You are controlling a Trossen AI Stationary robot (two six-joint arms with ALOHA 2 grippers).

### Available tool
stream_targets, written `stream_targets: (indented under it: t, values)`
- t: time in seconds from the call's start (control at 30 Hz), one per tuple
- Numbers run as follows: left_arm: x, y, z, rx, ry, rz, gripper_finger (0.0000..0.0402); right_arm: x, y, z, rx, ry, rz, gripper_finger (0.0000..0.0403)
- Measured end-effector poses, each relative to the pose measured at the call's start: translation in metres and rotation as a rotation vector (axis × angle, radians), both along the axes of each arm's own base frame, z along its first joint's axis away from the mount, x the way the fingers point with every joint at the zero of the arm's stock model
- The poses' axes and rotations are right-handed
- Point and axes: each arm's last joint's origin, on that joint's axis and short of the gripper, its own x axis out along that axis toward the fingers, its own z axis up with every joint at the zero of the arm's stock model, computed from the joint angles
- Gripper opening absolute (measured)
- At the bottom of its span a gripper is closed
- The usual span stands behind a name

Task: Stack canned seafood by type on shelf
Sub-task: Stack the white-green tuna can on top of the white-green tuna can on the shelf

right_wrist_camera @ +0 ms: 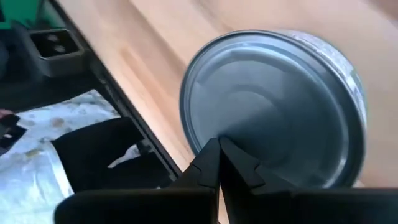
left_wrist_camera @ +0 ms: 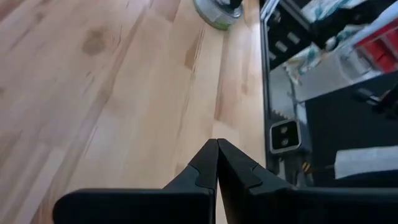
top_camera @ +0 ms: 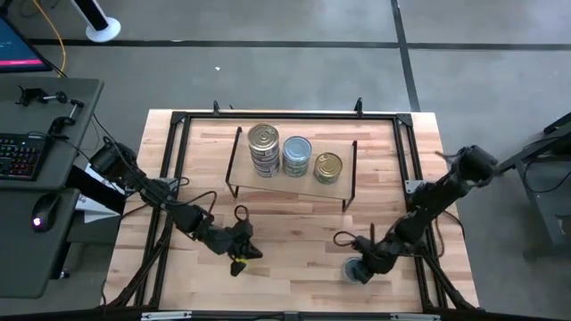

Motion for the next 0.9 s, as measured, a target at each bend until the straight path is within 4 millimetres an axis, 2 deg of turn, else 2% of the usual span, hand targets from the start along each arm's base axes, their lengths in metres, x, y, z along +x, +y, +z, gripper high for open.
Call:
stream_targets:
  t: [0.13, 0.27, 0.43, 0.57, 0.7, 0.8, 0.9]
  values:
    - [-0.005, -0.003, -0.004, 0.026, 0.037, -0.017, 0.0, 0.031, 0.01, -0.003, -0.036, -0.054, 0.034, 0.0]
    - [-0.007, -0.003, -0.006, 0.074, 0.05, -0.044, 0.0, 0.075, 0.011, -0.004, -0.107, -0.128, 0.042, 0.0]
    - [-0.006, -0.002, -0.006, 0.127, 0.034, -0.078, 0.0, 0.135, -0.01, -0.003, -0.234, -0.244, 0.053, 0.0]
    - [-0.006, -0.002, -0.006, 0.158, 0.025, -0.101, 0.0, 0.177, -0.03, 0.01, -0.324, -0.351, 0.085, 0.0]
    - [-0.006, -0.002, -0.006, 0.181, 0.017, -0.118, 0.0, 0.198, -0.041, 0.034, -0.386, -0.419, 0.162, 0.0]
    - [-0.005, -0.001, -0.006, 0.199, 0.012, -0.125, 0.0, 0.199, -0.04, 0.057, -0.412, -0.434, 0.242, 0.0]
    - [-0.002, 0.003, -0.005, 0.217, -0.002, -0.111, 0.0, 0.191, -0.033, 0.067, -0.442, -0.393, 0.317, 0.0]
